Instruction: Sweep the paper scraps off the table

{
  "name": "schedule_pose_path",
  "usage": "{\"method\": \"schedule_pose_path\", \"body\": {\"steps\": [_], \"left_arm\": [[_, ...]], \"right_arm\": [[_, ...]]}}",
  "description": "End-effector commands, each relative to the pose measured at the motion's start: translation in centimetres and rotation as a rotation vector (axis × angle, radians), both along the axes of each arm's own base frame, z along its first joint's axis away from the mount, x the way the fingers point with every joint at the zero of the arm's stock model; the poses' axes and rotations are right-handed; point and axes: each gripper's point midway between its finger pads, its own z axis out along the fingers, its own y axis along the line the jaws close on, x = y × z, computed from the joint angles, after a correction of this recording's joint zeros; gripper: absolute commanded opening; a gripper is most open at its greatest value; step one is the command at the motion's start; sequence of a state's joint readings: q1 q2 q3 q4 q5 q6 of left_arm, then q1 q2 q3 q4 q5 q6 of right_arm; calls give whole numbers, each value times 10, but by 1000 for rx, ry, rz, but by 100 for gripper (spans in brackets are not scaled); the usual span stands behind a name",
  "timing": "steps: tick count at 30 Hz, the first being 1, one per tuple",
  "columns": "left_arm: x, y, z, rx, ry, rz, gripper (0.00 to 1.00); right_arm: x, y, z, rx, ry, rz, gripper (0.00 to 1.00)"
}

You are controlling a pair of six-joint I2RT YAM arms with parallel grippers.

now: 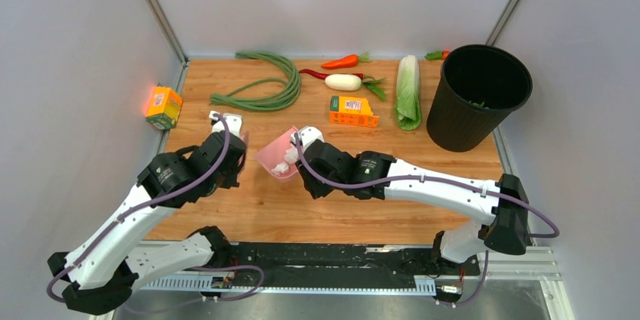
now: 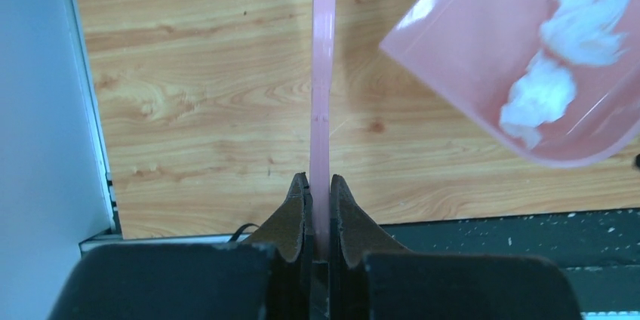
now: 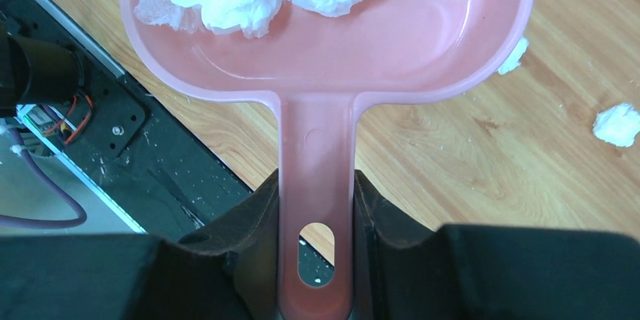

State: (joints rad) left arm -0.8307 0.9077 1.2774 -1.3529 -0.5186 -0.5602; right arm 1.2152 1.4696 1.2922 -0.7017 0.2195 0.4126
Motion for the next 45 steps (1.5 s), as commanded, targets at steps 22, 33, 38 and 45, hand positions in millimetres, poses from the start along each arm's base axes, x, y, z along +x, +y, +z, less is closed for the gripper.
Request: {"method": "schedule_pose_path", "body": {"steps": [22,33,38,45], "left_arm": [[5,36,-9,6,-168,128,0],[6,23,-17,-36,-134,49,0],[5,21,-18,-43,-127,31,0],[3,22,-17,-58,-141,32,0]], "right_arm": [[86,-29,93,166,-113,-188,0],[134,-74,128,197,-165,-302,0],[148,-98,142,213,-187,-357,0],[171,-139,167,272,-207,-444,0]]}}
